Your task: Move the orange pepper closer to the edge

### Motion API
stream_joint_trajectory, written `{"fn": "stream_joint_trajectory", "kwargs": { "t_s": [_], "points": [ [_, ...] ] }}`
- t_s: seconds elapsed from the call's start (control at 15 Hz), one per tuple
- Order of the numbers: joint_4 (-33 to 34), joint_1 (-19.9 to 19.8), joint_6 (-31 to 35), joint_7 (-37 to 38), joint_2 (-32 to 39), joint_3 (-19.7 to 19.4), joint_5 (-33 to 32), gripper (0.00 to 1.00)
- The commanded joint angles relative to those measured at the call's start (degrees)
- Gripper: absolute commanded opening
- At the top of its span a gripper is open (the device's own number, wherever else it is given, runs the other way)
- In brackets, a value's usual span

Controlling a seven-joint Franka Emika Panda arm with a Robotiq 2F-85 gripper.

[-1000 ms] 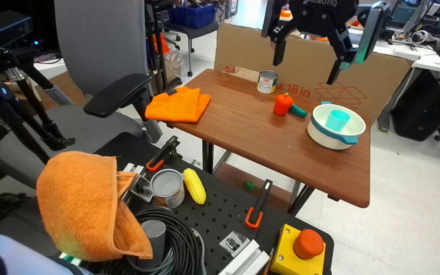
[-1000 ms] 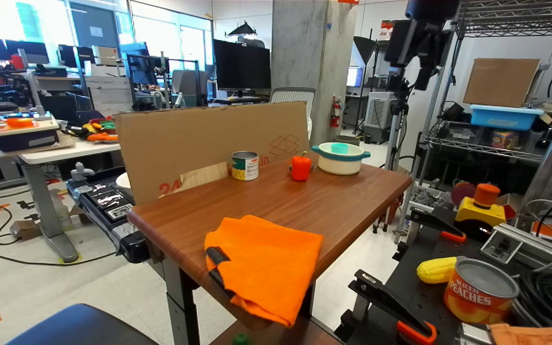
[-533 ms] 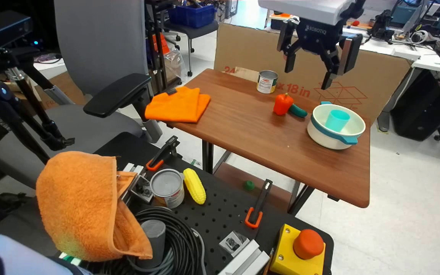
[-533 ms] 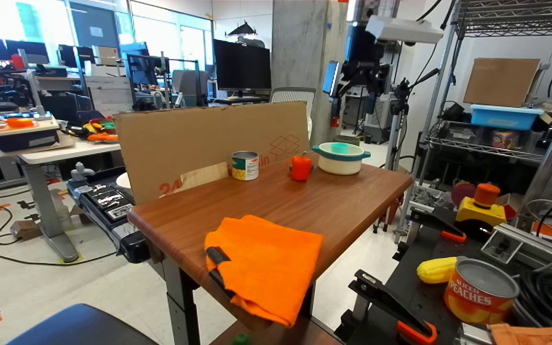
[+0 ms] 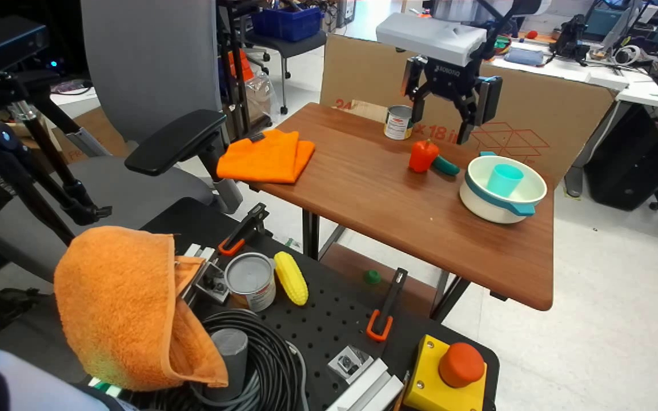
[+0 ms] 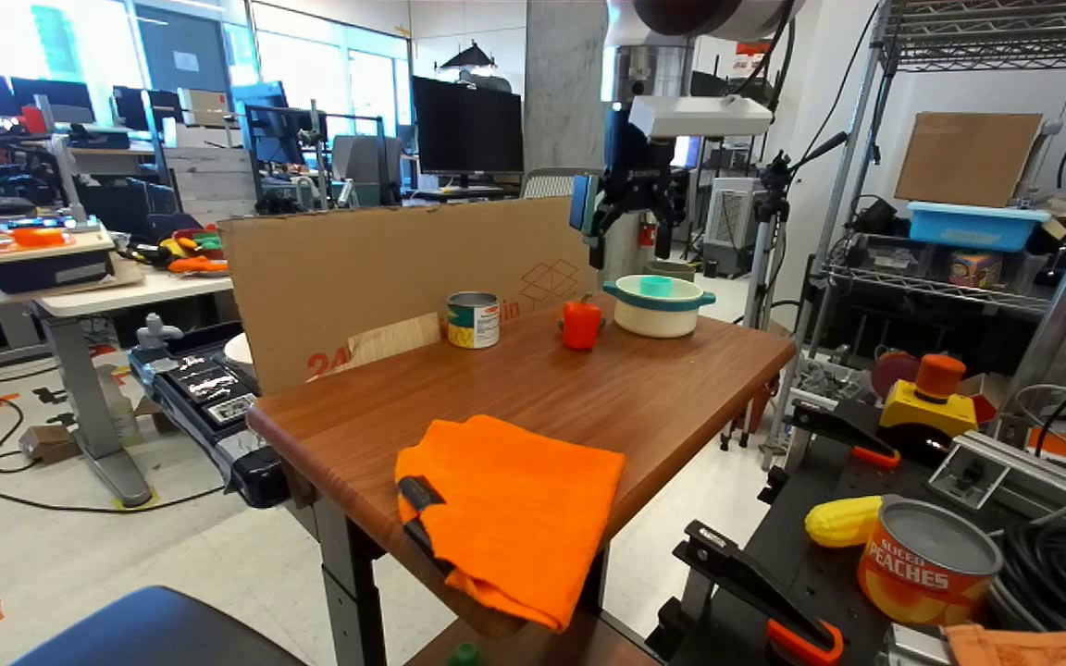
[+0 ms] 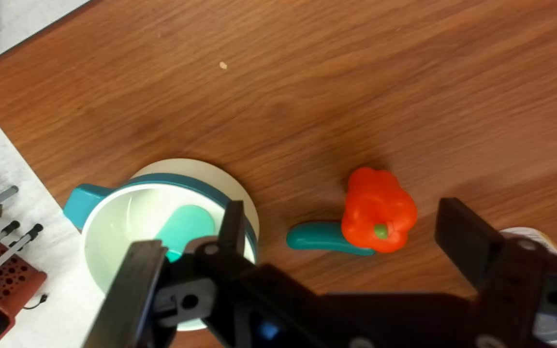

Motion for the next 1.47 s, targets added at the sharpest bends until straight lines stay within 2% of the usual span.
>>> {"fn": "stream_joint_trajectory", "kwargs": {
  "t_s": [0.0,0.2,0.8,1.33,1.4],
  "points": [
    [4.9,1.5,-4.1,-0.2,4.2,-0.7,1.4,1.0],
    [7.1,1.9,-6.7,-0.1,6.6,-0.7,1.7,1.0],
    [11.3,3.4,-7.1,0.5,12.0,-1.3,1.2,1.0],
    [18.6,4.4,-9.0,1.8,17.8,-1.8,1.5,1.0],
    [19.4,4.4,-9.7,1.8,18.4,-1.7,1.7,0.9]
  ]
}}
